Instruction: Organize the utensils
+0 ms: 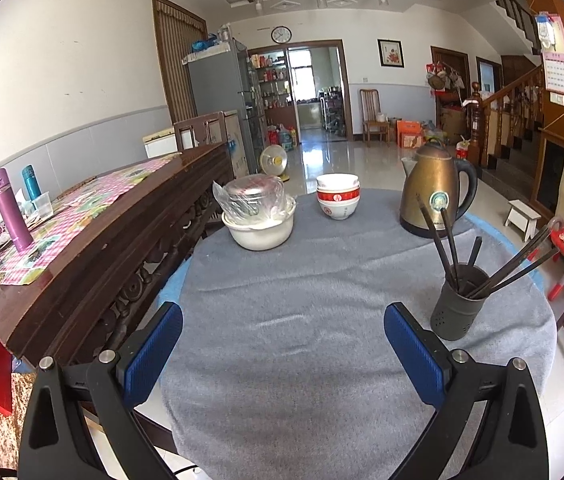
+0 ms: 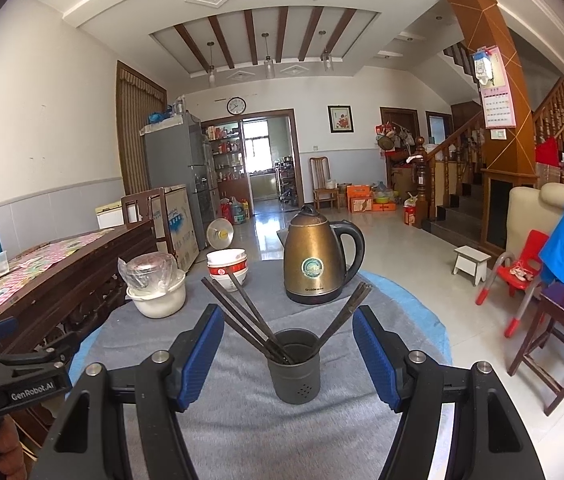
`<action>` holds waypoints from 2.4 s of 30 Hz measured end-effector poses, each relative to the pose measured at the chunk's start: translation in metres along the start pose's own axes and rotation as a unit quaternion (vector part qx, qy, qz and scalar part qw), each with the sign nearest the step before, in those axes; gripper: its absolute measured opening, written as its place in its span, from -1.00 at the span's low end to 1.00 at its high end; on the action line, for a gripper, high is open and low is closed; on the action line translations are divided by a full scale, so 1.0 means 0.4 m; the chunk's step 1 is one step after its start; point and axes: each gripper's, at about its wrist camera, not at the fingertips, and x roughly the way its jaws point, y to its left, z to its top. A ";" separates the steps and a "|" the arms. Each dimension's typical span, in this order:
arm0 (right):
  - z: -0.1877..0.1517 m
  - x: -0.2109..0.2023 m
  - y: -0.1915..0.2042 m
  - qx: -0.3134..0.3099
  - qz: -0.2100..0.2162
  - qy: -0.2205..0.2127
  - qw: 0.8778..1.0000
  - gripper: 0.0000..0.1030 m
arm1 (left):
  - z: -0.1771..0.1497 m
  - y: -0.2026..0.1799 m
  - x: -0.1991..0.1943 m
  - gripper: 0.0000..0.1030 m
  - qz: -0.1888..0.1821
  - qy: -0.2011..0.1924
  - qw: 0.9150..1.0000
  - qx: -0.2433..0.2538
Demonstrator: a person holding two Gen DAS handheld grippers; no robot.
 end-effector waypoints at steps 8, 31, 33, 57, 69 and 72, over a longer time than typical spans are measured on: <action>-0.017 0.056 -0.045 0.011 0.001 0.004 1.000 0.37 | 0.020 -0.057 0.049 0.95 0.000 0.013 1.000 0.013; -0.055 0.154 -0.111 0.022 -0.010 0.021 0.999 0.37 | 0.030 -0.153 0.154 0.95 -0.012 0.046 0.998 0.034; -0.057 0.148 -0.105 0.017 -0.011 0.019 1.000 0.37 | 0.026 -0.155 0.148 0.95 -0.016 0.045 0.998 0.036; -0.054 -0.013 -0.053 0.009 -0.009 -0.014 1.000 0.37 | -0.017 -0.115 0.001 0.95 -0.025 0.011 0.999 0.035; -0.047 -0.009 -0.042 0.006 -0.009 -0.015 1.000 0.37 | -0.018 -0.108 -0.009 0.95 -0.028 0.005 0.999 0.035; -0.050 -0.001 -0.042 0.006 -0.010 -0.013 1.000 0.37 | -0.019 -0.111 -0.005 0.95 -0.028 0.006 0.999 0.038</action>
